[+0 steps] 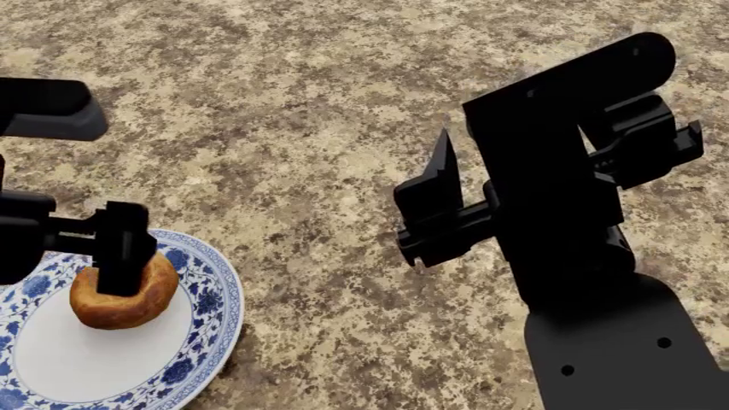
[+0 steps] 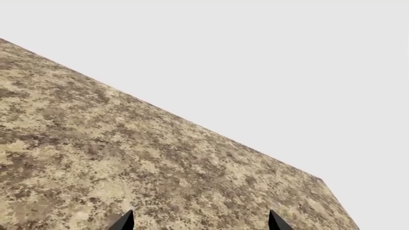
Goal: Place all breads on the cutting board.
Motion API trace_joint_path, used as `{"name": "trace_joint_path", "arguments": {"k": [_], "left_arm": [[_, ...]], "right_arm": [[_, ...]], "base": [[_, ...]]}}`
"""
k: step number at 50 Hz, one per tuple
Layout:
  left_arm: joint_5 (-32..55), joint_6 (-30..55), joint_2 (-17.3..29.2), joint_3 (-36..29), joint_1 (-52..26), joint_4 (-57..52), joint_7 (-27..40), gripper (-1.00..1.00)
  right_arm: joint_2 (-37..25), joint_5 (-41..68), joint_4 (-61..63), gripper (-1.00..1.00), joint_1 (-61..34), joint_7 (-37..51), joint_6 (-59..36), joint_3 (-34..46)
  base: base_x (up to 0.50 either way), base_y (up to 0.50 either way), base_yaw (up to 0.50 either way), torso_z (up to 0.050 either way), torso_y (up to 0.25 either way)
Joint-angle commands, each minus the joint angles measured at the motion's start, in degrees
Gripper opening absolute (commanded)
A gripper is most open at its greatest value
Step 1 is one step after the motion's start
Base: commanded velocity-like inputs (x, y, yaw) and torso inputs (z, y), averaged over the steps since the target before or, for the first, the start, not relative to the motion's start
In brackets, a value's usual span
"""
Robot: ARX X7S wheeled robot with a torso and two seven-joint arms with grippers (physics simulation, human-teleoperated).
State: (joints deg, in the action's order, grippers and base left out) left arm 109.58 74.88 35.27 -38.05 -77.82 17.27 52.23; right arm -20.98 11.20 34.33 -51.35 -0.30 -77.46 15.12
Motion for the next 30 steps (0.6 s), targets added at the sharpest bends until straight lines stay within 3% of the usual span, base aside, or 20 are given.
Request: {"name": "trace_joint_path", "arguments": {"k": [1, 30], "left_arm": [[-2.5, -0.7, -1.4, 1.1, 0.9, 0.6, -3.4, 1.00], [-4.5, -2.5, -1.1, 0.0, 4.2, -0.2, -6.1, 1.00]], "right_arm": [[1.0, -1.3, -1.4, 1.00, -2.8, -0.9, -2.7, -0.8], [1.0, -0.8, -1.4, 1.00, -2.3, -0.3, -2.5, -0.4]], "base": [[0.00, 0.00, 0.00, 0.000, 0.000], [0.00, 0.00, 0.00, 0.000, 0.000]]}}
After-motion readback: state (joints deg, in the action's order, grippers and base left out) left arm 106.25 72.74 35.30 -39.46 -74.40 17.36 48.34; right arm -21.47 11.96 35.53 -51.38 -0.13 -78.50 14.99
